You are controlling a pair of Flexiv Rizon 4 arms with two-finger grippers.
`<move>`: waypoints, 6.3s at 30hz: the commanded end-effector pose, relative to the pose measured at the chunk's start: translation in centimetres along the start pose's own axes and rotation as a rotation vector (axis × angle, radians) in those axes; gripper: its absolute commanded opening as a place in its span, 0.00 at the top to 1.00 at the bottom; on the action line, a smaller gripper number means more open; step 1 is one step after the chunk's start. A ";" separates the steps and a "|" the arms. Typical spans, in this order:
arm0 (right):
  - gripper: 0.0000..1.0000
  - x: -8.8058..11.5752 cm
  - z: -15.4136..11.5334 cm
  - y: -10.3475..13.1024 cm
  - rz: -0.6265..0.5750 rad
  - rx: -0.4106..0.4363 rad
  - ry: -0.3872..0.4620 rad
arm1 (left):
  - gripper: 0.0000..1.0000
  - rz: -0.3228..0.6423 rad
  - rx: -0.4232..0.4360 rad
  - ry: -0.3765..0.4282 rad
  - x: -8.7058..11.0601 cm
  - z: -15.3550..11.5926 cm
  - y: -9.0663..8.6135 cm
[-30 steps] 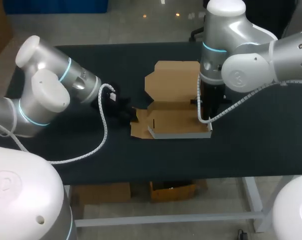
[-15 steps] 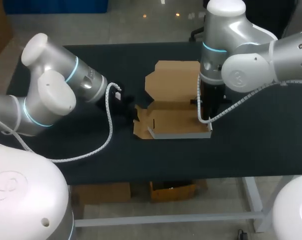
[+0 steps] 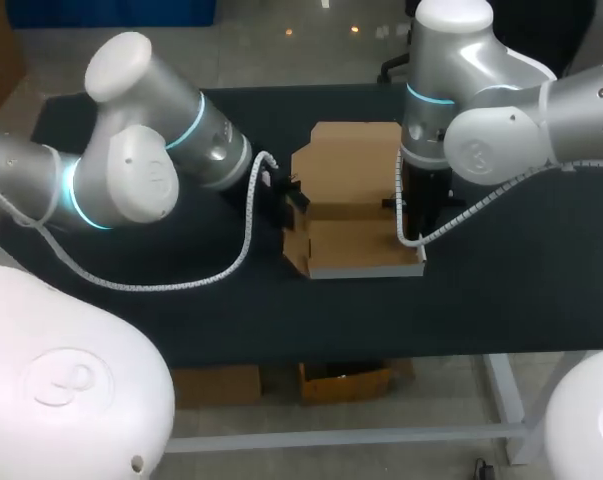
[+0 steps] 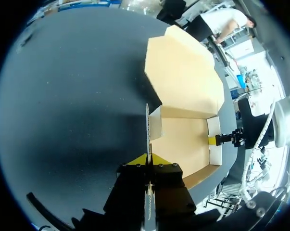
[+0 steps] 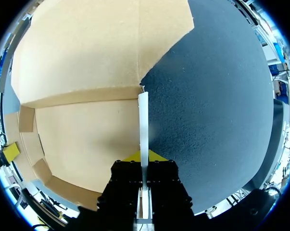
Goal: Assemble the packaging by folding the flat box into shape, placing the metal phone stand inside, and closing the box properly
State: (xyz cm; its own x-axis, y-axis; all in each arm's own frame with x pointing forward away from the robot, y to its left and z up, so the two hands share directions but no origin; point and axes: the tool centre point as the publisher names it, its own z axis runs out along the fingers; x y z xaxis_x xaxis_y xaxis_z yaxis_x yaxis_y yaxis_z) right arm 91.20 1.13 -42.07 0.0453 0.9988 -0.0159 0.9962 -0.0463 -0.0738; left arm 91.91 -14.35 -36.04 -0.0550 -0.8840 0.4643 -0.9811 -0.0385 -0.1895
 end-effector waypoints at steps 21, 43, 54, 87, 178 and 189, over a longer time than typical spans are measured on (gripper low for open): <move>1.00 0.2 0.1 -0.1 0.000 0.001 -0.001 | 0.77 -0.005 -0.002 -0.261 1.3 -1.3 0.7; 1.00 0.2 0.1 -0.1 0.000 0.001 -0.001 | 0.73 0.017 -0.070 0.038 -4.7 -5.5 0.5; 1.00 0.2 0.1 -0.1 0.000 0.001 -0.001 | 0.76 0.032 -0.096 0.153 -7.6 -4.0 0.3; 1.00 0.2 0.1 -0.1 0.000 0.001 -0.001 | 0.78 0.045 -0.102 0.318 -4.8 -0.2 0.6; 1.00 0.2 0.1 -0.1 0.000 0.001 -0.001 | 0.67 0.062 -0.054 -0.296 2.0 3.4 0.4; 1.00 0.2 0.1 -0.1 0.000 0.001 -0.001 | 0.70 0.050 -0.070 -0.357 1.0 4.0 0.3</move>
State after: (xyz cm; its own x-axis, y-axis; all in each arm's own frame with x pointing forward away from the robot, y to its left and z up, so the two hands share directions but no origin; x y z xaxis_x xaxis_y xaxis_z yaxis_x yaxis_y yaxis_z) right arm 91.15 1.31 -42.09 0.0447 0.9989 -0.0150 0.9962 -0.0457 -0.0736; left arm 92.07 -16.85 -38.96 -0.0740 -0.9534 0.2927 -0.9898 0.0344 -0.1381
